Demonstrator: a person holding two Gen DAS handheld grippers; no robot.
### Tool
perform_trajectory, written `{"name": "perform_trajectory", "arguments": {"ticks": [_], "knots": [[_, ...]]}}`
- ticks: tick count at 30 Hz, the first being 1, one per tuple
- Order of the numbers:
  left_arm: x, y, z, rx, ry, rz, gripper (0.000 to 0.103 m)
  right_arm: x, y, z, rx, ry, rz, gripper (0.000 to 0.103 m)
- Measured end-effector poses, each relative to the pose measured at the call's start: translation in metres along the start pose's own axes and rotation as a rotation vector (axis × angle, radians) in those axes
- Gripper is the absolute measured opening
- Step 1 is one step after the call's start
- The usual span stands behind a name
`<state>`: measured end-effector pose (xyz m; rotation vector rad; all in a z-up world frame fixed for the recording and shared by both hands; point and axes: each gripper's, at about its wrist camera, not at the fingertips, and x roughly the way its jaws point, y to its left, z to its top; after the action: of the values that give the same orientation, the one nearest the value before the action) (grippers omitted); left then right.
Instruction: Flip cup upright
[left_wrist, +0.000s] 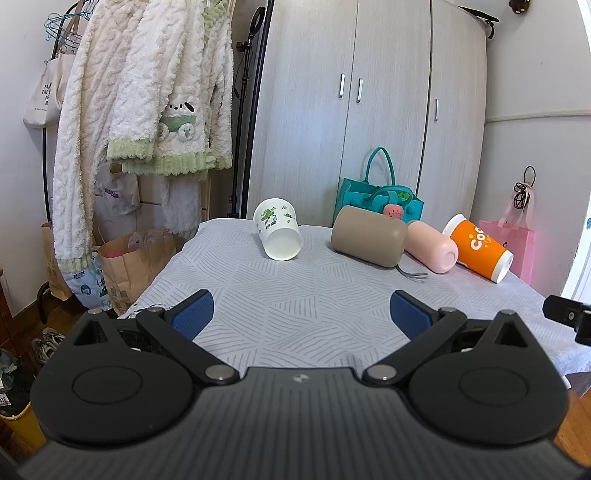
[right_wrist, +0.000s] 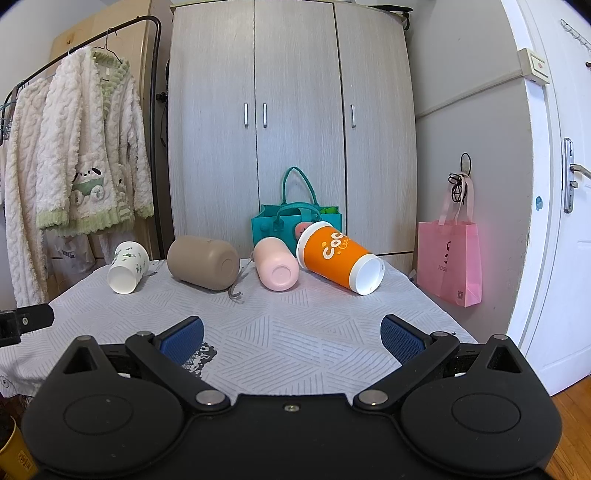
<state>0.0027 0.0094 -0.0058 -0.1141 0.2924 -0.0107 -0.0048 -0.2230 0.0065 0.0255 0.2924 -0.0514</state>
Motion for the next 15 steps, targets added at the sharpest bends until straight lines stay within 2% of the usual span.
{"name": "perform_trajectory", "arguments": {"ticks": [15], "knots": [[0.0001, -0.0004, -0.0015, -0.004, 0.010, -0.003, 0.103, 0.0000, 0.0002, 0.0006, 0.005, 0.009, 0.006, 0.103]]}}
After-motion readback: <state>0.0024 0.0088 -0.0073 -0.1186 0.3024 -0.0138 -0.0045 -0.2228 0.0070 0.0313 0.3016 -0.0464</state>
